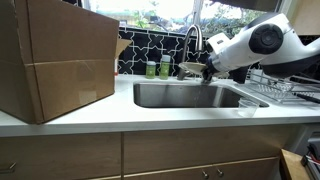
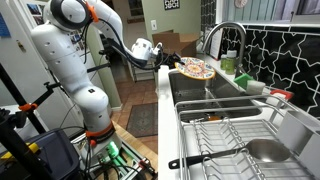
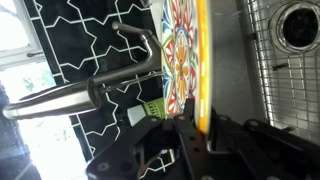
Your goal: Rinse the orange plate under the faucet then place it on the plate rack
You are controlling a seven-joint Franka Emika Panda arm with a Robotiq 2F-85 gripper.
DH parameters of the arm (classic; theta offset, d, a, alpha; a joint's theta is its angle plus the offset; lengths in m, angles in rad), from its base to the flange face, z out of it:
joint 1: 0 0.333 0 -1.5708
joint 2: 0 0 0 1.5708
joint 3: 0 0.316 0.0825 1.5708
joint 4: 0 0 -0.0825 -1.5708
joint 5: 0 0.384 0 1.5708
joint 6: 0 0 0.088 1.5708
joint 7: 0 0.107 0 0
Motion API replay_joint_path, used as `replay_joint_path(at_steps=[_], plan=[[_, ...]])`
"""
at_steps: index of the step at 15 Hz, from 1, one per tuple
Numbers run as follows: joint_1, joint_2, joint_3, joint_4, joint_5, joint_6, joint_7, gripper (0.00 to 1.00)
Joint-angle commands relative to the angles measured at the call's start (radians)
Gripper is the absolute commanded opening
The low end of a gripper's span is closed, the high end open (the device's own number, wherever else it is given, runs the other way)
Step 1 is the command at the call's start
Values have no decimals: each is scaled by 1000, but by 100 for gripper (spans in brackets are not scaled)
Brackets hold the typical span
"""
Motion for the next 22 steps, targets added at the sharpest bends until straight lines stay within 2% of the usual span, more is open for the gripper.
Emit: replay_joint_path(at_steps=[1, 4, 8, 15, 22], plan=[[-2, 1, -7, 3, 8, -96, -13, 3], [-1, 11, -10, 6, 22, -170, -14, 3], [1, 26, -13, 14, 60, -205, -7, 3], [5, 34, -13, 26, 64, -162, 90, 3], [2, 23, -19, 46, 63, -51, 184, 3]])
